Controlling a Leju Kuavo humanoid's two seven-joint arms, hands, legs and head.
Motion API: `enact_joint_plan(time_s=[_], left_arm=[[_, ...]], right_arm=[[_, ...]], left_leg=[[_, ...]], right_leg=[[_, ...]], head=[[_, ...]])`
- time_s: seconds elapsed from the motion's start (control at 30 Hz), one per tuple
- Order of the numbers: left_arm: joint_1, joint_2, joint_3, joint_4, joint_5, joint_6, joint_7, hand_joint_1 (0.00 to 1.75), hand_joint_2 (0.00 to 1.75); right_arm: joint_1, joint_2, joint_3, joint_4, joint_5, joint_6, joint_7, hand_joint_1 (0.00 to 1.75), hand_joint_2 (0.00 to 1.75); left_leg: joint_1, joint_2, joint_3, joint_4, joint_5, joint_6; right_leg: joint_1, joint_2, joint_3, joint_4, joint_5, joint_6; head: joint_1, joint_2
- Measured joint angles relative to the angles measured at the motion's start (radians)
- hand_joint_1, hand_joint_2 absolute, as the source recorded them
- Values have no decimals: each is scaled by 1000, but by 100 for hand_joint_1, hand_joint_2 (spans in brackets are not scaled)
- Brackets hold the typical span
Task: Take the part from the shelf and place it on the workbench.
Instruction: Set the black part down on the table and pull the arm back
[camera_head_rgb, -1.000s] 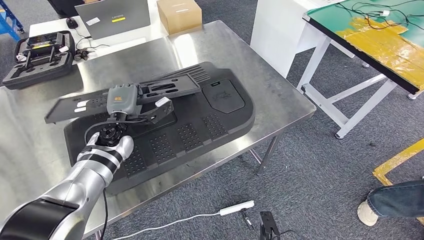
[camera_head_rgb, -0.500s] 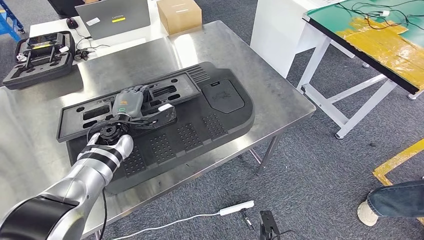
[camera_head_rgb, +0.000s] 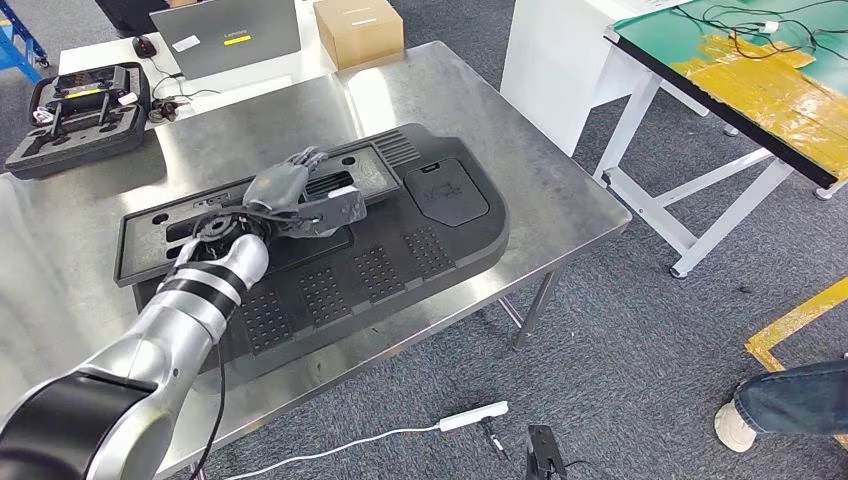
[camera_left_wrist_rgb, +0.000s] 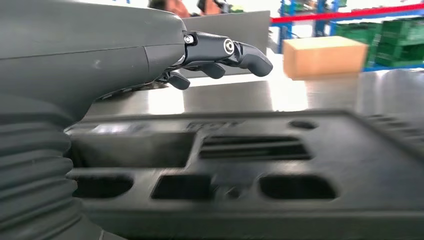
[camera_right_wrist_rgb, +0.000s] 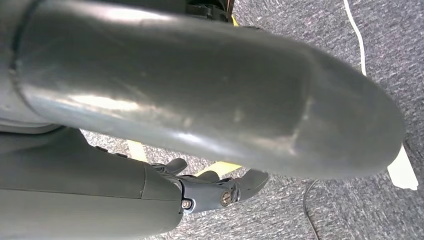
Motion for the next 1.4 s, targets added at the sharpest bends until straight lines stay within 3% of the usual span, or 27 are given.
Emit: enact_joint_plan(time_s=[0.17,0.33,0.67,0.93,1.13,1.2,1.33,1.37,1.4], left_arm=[[-25,11,-12,-61,131,-78,-41,0,0],[-34,29,-62,-131,255,-70,-58,0,0],[70,37,-100,-365,373,278,-144,0,0],[138,47,-102,-501,389,333,-161,0,0],[153,59,-102,-537,389,348,-162,0,0],[153,61,-101,-547,389,350,-163,0,0],[164,63,-102,-553,389,350,-164,0,0],[169,64,-102,-553,389,350,-164,0,0],[173,64,-102,-553,389,350,-164,0,0]], right_arm=[[9,-4,-2,0,-11,0,-11,0,0],[12,-7,-6,0,-19,-2,-17,0,0],[11,-6,-5,0,11,-20,-23,0,0],[9,3,15,0,34,-31,-10,0,0],[6,9,21,0,38,-31,-8,0,0],[4,9,21,0,38,-31,-8,0,0],[2,7,23,0,37,-31,-8,0,0],[2,7,23,0,36,-31,-8,0,0],[3,6,23,0,35,-31,-8,0,0]], left_leg=[[0,0,0,0,0,0],[0,0,0,0,0,0],[-1,0,-1,0,0,0],[-7,0,-1,1,-2,2],[-8,-3,0,-1,-2,17],[1,-8,7,-14,5,25],[9,-26,7,-19,10,29],[11,-34,6,-19,11,27],[13,-44,6,-18,12,24]], right_leg=[[0,0,0,0,0,0],[0,0,0,0,0,0],[0,0,0,0,0,0],[-6,0,0,-1,0,1],[-8,-4,0,-3,0,7],[-6,-7,-15,28,-20,11],[-13,-7,-124,260,-117,13],[-17,-6,-134,282,-121,19],[-20,-5,-123,262,-109,29]], head=[[0,0],[0,0],[0,0],[0,0],[0,0],[1,0],[6,0],[6,0],[6,0]])
